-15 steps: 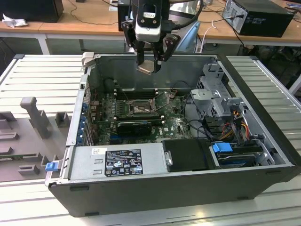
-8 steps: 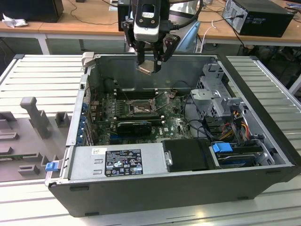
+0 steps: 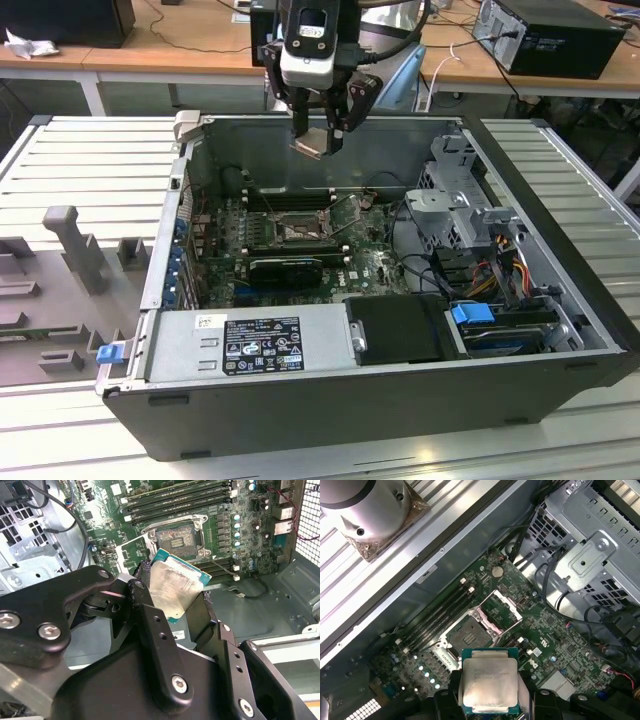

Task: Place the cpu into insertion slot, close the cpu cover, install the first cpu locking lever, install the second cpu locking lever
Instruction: 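Place the cpu into insertion slot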

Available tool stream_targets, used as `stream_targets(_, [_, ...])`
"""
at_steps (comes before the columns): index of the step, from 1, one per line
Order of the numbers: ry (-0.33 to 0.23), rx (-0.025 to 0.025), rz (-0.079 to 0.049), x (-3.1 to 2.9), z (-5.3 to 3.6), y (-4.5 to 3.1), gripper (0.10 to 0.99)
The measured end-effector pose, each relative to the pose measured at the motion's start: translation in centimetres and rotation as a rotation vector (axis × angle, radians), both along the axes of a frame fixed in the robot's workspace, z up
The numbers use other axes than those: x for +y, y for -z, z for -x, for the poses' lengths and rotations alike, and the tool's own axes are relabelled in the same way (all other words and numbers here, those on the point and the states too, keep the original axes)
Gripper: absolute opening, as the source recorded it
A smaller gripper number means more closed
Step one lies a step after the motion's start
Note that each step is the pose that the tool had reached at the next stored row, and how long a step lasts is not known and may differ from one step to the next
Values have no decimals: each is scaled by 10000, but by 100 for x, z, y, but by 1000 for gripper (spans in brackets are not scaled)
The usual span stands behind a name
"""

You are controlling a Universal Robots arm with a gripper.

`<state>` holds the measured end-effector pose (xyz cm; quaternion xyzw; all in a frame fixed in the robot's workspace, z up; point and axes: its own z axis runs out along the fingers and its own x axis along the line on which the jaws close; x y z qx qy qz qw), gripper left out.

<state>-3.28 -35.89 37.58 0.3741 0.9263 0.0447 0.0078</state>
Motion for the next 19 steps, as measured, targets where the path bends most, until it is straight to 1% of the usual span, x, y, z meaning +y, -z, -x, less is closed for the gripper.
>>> stream_targets(10, [366, 0, 0, 0, 0, 0, 529])
stream_targets(19, [551, 0, -1, 0, 0, 0, 529])
